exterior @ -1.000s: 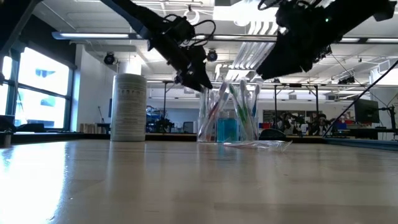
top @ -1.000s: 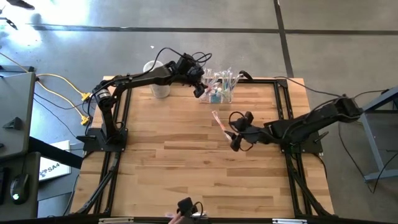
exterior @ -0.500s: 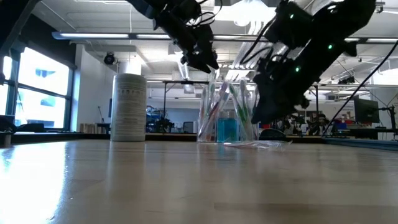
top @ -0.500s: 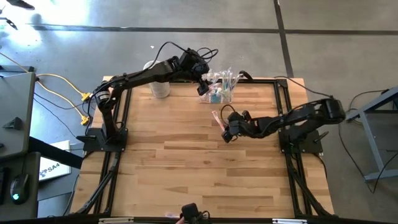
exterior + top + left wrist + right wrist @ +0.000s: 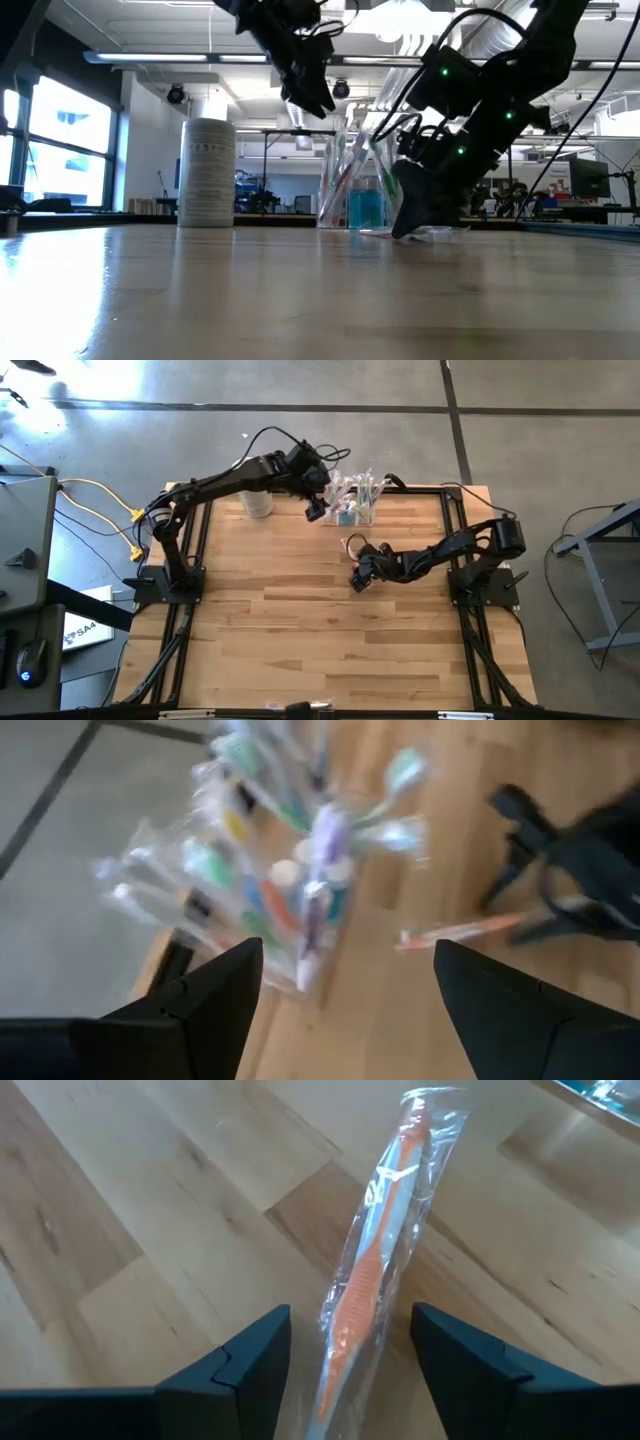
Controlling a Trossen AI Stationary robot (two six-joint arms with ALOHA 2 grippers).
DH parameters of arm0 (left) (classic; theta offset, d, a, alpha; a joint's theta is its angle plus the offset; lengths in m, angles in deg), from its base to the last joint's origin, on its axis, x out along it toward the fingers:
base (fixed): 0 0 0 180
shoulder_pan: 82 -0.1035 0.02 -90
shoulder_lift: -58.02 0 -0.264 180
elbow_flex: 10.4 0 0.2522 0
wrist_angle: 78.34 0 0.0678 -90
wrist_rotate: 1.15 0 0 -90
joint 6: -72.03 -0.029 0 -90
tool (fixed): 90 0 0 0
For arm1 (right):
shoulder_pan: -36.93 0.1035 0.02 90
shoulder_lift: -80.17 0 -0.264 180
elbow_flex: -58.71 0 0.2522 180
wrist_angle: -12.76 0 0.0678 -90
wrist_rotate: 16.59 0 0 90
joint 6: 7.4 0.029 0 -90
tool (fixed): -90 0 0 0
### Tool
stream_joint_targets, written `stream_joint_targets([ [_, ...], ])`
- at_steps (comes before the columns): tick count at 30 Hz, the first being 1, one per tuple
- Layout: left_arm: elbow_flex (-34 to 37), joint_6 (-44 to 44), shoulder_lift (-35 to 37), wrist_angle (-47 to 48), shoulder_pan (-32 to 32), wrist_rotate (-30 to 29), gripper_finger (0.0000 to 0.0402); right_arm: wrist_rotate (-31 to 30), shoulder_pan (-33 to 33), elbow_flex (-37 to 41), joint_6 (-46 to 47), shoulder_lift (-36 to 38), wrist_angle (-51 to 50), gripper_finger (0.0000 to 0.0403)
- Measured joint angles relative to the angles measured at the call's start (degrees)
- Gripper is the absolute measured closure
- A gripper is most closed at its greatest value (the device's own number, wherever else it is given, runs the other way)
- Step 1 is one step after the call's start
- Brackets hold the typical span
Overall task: Pick & Place toothbrushing station
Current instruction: Put the orange toothbrush into the transparent organizer
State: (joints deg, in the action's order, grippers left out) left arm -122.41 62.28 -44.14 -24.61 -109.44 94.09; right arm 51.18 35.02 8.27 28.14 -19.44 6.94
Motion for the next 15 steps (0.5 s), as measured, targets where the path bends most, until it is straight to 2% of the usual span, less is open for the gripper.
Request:
stream_joint_targets([
  [2,-0.04,-0.86,0.61,1.49,1.48,0.43,0.0112,-0.22,0.0,-0.02,-0.15,-0.35,-0.02,0.0212],
  [5,-0.04,-2.41,1.22,4.87,4.32,0.5,0.0112,-0.3,-0.02,0.0,-0.86,-0.41,-0.23,0.0252],
  [10,-0.04,-6.74,1.41,7.81,9.9,-0.98,0.0112,1.44,-0.09,0.04,-0.86,0.25,-1.83,0.0368],
  [15,-0.02,-9.74,1.41,9.84,14.8,-7.44,0.0112,4.14,0.03,0.07,0.68,1.3,-2.97,0.0376],
])
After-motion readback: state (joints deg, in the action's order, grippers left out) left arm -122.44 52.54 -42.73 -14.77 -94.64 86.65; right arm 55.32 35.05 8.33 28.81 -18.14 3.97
